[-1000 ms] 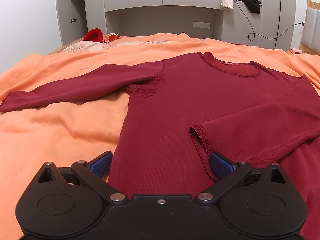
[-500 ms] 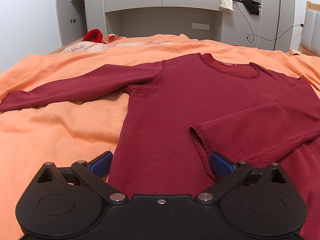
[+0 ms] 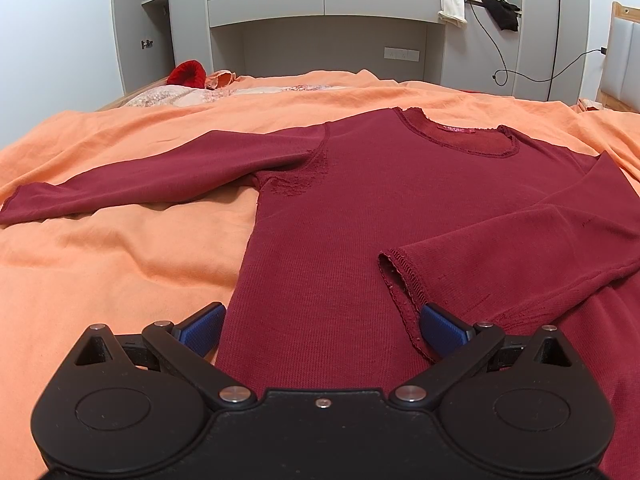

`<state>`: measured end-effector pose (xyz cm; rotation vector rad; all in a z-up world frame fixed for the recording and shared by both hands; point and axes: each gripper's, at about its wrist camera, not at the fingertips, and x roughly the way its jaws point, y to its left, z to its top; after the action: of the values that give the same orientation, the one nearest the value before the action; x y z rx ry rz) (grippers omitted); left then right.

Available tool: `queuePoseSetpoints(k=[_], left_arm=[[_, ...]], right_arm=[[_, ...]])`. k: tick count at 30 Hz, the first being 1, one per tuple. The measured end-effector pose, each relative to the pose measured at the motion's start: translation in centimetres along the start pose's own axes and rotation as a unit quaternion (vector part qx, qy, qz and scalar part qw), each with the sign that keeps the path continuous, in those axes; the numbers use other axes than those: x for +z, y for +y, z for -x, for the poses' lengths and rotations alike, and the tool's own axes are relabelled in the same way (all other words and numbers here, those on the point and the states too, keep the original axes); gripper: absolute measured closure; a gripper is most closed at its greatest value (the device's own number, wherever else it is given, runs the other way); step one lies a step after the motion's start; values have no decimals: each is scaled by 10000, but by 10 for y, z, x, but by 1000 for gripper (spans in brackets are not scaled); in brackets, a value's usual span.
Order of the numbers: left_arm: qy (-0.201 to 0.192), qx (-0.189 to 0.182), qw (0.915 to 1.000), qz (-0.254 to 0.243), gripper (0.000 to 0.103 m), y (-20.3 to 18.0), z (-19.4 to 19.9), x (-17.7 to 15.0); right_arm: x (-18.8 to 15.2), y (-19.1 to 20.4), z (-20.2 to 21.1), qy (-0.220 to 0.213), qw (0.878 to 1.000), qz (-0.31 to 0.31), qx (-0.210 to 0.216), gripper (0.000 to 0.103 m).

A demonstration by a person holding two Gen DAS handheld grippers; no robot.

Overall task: Fold small clothes
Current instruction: 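Grasp the sweater side edge with the right gripper and fold it inward, then move the left gripper to the other sleeve cuff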

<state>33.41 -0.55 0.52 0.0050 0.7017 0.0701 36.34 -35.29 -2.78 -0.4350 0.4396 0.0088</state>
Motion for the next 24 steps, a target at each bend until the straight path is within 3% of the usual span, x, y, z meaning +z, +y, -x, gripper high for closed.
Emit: queuePoseSetpoints(k=[5,7,9,15,18,20,24], left_arm=[[-120,-157,9997,-174,1,-5,5,-2],[-159,-154,9993,-314,1,-10,6,-4],[-170,-110,9989,-415,1,-13,6,-5],[-135,-119,9990,-416,1,-13,4,-5],[-127,-182,9991,-348,1,-9,5,-4],[-133,-248,9993,-254,1,-6,7,-2],[-237,-370,9990,79,1,11,14,5]], right_arm=[[3,-39,1,188,9859,-1606,439,95],[-4,-43,-11,490,9806,-1822,539,95],[-10,-44,-20,675,9779,-1909,526,101],[-16,-59,-20,689,9701,-2268,527,99],[-15,-58,-16,738,9704,-2253,462,84],[-14,-60,-13,765,9694,-2296,410,56],[-12,-62,-2,786,9669,-2406,323,30]])
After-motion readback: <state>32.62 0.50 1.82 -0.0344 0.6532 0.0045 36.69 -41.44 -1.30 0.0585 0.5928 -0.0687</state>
